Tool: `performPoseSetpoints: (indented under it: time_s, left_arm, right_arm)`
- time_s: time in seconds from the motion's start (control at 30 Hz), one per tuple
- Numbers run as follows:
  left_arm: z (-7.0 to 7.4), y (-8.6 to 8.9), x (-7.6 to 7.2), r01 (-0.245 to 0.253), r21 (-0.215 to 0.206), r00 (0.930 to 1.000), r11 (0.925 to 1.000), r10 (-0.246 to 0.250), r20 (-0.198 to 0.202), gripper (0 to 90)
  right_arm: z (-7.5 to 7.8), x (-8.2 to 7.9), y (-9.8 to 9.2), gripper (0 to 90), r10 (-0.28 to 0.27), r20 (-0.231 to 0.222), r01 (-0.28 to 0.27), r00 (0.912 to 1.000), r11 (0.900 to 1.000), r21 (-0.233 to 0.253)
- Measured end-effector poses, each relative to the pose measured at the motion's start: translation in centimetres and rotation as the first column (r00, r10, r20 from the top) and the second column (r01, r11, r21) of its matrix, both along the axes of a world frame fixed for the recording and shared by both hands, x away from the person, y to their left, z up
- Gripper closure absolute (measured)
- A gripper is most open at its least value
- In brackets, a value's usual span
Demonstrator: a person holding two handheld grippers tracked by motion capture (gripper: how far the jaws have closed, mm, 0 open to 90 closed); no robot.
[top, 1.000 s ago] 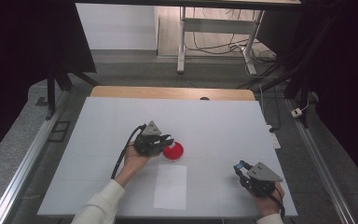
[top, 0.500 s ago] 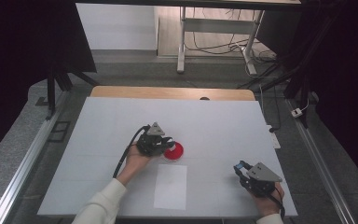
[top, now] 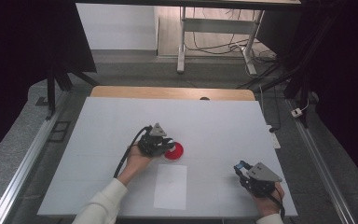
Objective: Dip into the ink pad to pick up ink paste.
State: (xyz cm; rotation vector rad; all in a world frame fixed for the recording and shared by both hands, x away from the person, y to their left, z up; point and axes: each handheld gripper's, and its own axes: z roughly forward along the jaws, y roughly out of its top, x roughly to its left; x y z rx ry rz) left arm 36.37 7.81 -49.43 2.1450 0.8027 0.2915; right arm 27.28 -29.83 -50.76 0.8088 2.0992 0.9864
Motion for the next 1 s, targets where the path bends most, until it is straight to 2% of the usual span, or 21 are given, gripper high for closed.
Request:
performPoseSetpoints:
  time_s: [0.37, 1.0]
  left_arm:
    - [-0.40, -0.09, 0.19, 0.000, 0.018, 0.9999, 0.9998, 0.000, -0.013, 75.3]
    - [-0.57, -0.54, 0.12, -0.007, 0.022, 1.0000, 0.9997, 0.007, 0.002, 75.5]
  right_arm:
    - [-0.03, 0.02, 0.02, 64.8, -0.003, -0.001, 0.003, 1.0000, 1.000, -0.003]
    - [-0.02, 0.03, 0.00, 64.9, -0.015, -0.006, 0.015, 0.9999, 1.000, -0.001]
